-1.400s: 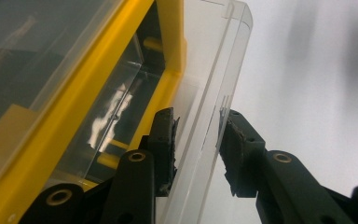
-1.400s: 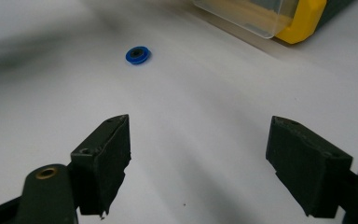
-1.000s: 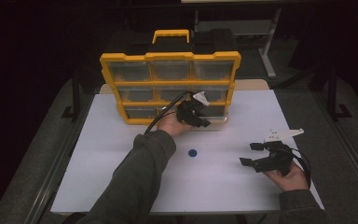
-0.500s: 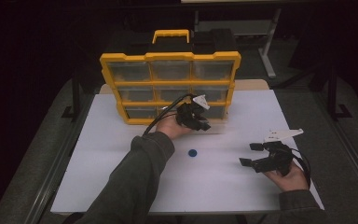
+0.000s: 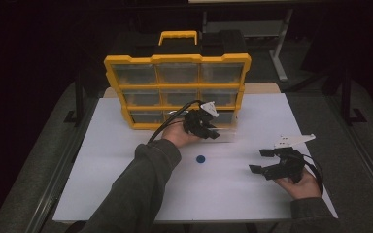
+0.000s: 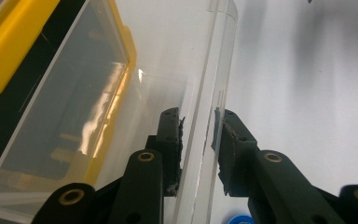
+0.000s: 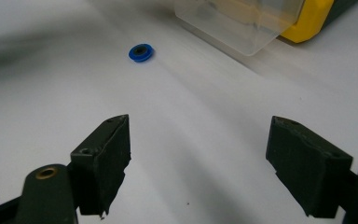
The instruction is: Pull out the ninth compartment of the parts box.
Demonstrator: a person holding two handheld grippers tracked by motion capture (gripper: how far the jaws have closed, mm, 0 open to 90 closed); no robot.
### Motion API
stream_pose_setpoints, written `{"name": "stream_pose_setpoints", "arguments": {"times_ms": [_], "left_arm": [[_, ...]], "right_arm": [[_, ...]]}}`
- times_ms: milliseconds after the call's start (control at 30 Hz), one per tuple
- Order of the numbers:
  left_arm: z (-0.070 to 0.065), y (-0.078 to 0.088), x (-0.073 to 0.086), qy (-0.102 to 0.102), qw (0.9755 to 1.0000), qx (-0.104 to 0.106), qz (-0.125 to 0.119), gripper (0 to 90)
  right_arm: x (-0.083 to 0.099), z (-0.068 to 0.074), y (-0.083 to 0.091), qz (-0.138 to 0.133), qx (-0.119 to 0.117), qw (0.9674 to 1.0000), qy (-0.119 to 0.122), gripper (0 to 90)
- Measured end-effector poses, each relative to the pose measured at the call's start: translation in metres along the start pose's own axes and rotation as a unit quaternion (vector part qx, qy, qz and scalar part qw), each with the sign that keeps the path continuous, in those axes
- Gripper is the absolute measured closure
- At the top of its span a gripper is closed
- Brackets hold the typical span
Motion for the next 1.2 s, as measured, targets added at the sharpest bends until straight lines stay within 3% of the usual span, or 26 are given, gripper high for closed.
{"name": "stream_pose_setpoints", "arguments": {"times_ms": [1200], "left_arm": [[-0.010, 0.000, 0.002, -0.009, 0.9999, 0.011, -0.006, 72.3]], "right_arm": [[0.000, 0.001, -0.001, 0.002, 0.000, 1.0000, 0.003, 20.3]]}}
Point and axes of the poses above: each handheld gripper's, and its own axes: y roughly backward along the jaws, x roughly out of its underside, z roughly to its left, the point moved 9 cm from there along -y, roughly forward along the jaws
